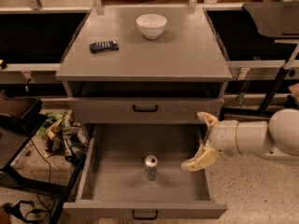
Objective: Pick redbull can from middle drawer and place on counter
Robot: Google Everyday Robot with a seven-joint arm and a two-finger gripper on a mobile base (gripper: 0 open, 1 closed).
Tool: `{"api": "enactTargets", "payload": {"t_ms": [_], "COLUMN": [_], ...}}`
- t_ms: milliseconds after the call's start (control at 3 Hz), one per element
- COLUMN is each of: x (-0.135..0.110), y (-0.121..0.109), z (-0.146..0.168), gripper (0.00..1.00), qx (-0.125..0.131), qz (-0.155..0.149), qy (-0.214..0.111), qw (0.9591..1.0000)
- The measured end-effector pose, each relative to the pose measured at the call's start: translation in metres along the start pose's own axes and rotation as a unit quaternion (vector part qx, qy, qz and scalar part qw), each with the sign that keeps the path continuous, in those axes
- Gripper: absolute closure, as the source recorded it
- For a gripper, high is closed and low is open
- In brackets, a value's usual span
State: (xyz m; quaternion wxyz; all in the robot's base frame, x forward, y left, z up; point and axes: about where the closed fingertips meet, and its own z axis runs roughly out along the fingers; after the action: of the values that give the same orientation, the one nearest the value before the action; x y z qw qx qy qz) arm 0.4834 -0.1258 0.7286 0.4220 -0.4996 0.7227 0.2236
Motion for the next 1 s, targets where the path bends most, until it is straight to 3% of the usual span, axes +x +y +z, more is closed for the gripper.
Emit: {"api": "enactTargets", "payload": {"t_ms": [333, 667, 1000], "x": [0.051, 0.084, 0.101], "y": [-0.009, -0.020, -0.018], "z": [0.038, 0.070, 0.097], "gripper": [0.00, 0.00, 0.00], "qx": [0.003, -0.012, -0.050], "qz": [0.012, 0.007, 0.019], "qy": [-0.030, -0.056, -0.047], "qw": [0.9995, 0.9983, 0.9975]}}
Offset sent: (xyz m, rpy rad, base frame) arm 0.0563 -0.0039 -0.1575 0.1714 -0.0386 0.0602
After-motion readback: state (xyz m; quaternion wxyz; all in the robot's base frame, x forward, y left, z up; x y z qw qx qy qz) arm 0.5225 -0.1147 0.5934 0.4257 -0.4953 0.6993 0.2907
